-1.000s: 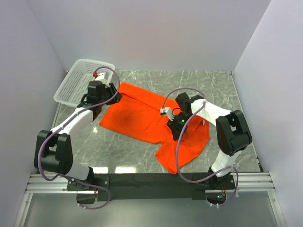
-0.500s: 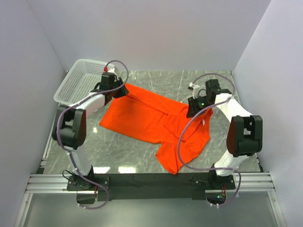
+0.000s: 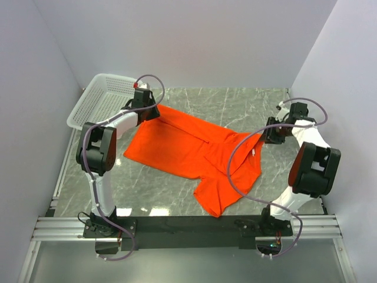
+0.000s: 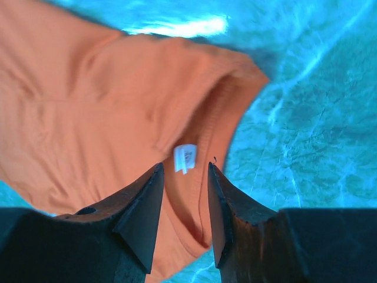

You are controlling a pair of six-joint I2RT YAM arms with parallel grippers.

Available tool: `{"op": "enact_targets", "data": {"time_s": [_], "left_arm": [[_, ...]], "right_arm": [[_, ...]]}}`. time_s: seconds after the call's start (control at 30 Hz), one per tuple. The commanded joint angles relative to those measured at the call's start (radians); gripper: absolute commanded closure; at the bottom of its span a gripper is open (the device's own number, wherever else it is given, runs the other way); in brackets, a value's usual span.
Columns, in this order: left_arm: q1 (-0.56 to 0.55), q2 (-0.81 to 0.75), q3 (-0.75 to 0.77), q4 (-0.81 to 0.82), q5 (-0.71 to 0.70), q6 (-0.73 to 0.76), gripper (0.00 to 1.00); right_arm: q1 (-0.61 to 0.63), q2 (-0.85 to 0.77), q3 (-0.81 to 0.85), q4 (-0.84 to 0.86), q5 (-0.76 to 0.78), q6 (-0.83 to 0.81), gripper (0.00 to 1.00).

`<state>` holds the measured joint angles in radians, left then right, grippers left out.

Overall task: Fold and stack the t-shirts
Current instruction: Fold the tshirt

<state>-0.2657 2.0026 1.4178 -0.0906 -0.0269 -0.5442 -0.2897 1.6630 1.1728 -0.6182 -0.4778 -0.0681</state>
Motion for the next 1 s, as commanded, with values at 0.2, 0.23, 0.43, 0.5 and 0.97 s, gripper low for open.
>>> {"op": "enact_targets", "data": {"time_s": [0.2, 0.23, 0.43, 0.5, 0.97], "left_arm": [[0.003, 0.070, 0.128, 0.000, -0.016, 0.023, 0.66], [0.003, 0.077, 0.142, 0.000, -0.016, 0.023, 0.66], [0.005, 0.108, 0.202, -0.003, -0.011, 0.018, 0.65], [0.006, 0.125, 0.222, -0.014, -0.011, 0.013, 0.65], [0.022, 0.232, 0.328, -0.028, 0.007, -0.053, 0.64]], "right_arm": [[-0.025, 0.168, 0.099, 0.040, -0.061, 0.139, 0.56], [-0.025, 0.175, 0.106, 0.041, -0.074, 0.140, 0.56], [-0.026, 0.182, 0.128, 0.046, -0.139, 0.156, 0.58], [-0.026, 0.182, 0.133, 0.043, -0.162, 0.151, 0.58], [-0.025, 0.228, 0.153, 0.038, -0.085, 0.195, 0.58]]}}
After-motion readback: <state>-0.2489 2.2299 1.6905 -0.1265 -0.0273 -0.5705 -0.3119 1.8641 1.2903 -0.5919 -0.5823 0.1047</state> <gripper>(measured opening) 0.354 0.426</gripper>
